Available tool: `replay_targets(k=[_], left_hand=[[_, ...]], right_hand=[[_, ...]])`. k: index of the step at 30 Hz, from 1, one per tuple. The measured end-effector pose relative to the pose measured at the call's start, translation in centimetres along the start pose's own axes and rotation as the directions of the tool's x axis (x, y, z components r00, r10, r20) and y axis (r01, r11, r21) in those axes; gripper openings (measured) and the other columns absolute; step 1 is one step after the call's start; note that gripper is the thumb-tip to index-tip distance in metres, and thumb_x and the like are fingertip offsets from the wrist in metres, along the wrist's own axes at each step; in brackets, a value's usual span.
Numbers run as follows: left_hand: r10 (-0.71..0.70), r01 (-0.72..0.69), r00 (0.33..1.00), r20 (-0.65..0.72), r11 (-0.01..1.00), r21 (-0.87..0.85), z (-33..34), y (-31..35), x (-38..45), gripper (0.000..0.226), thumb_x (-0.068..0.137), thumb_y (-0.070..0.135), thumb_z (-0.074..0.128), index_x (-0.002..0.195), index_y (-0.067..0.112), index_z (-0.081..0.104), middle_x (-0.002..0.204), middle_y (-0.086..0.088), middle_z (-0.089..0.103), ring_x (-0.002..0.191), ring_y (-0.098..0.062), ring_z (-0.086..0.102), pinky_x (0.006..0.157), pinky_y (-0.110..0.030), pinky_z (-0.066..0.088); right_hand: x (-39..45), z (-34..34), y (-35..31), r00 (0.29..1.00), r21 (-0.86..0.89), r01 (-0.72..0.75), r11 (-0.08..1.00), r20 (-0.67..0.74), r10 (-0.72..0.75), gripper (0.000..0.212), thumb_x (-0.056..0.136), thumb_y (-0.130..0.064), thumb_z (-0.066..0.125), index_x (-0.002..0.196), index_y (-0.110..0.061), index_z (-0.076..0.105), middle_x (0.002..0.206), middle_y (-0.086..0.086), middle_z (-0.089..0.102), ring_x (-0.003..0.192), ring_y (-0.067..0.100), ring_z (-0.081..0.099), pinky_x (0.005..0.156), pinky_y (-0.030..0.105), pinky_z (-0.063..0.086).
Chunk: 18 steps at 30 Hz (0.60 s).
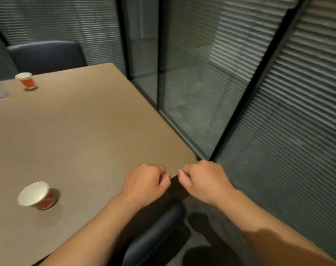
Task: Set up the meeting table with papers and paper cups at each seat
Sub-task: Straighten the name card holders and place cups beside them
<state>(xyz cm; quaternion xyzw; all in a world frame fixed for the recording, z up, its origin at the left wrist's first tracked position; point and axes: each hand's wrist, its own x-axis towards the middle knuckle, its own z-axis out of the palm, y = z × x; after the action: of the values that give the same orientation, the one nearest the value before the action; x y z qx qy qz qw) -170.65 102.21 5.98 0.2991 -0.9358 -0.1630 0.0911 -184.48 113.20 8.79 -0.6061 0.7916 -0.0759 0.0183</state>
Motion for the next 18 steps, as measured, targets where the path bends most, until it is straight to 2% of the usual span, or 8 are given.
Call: replay_targets(k=[2,6,10,14,18], left_hand=[[0.048,-0.049,0.999,0.002,0.999,0.011,2.0,5.3,2.7,0.036,0.089,0.047,0.046,0.065,0.021,0.041,0.077,-0.009,0.07,0.083,-0.032,0.065,0.06,-0.032,0.04],[0.104,-0.103,0.994,0.02,0.994,-0.019,4.2,12.7,7.5,0.035,0.09,0.044,0.05,0.065,0.02,0.043,0.078,-0.009,0.071,0.083,-0.031,0.066,0.06,-0.031,0.039],[0.153,-0.152,0.988,0.024,0.988,-0.029,5.8,16.4,12.5,0.038,0.09,0.044,0.049,0.066,0.015,0.05,0.065,-0.004,0.063,0.072,-0.026,0.064,0.059,-0.033,0.048],[0.136,-0.136,0.991,-0.007,0.989,-0.051,6.8,17.5,18.2,0.042,0.09,0.041,0.052,0.055,0.021,0.038,0.052,0.003,0.045,0.063,-0.023,0.06,0.054,-0.03,0.037],[0.116,-0.118,0.993,-0.033,0.989,-0.086,9.0,17.2,26.1,0.037,0.089,0.043,0.051,0.06,0.019,0.048,0.05,0.004,0.044,0.057,-0.019,0.058,0.057,-0.035,0.052]], right_hand=[[-2.0,-1.5,5.9,0.999,-0.007,-0.037,0.999,-0.022,0.037,0.041,0.095,-0.044,0.038,0.081,-0.017,0.065,0.082,0.012,0.071,0.079,0.035,0.065,0.062,0.036,0.044],[-4.4,-3.6,14.3,0.993,-0.001,-0.104,0.995,-0.05,0.104,0.039,0.096,-0.044,0.036,0.077,-0.021,0.06,0.078,0.007,0.069,0.072,0.029,0.063,0.059,0.034,0.042],[-3.8,-4.9,19.8,0.992,0.001,-0.123,0.992,-0.036,0.123,0.036,0.097,-0.043,0.038,0.07,-0.023,0.051,0.067,0.005,0.06,0.062,0.026,0.057,0.055,0.033,0.038],[-0.7,-5.3,24.2,0.99,-0.012,-0.137,0.991,-0.045,0.136,0.036,0.096,-0.043,0.039,0.066,-0.024,0.044,0.062,0.002,0.055,0.058,0.026,0.052,0.054,0.031,0.033],[5.9,-5.1,29.3,0.991,-0.022,-0.123,0.992,0.042,0.124,0.04,0.098,-0.042,0.035,0.063,-0.021,0.04,0.07,0.006,0.06,0.066,0.027,0.056,0.057,0.031,0.033]])
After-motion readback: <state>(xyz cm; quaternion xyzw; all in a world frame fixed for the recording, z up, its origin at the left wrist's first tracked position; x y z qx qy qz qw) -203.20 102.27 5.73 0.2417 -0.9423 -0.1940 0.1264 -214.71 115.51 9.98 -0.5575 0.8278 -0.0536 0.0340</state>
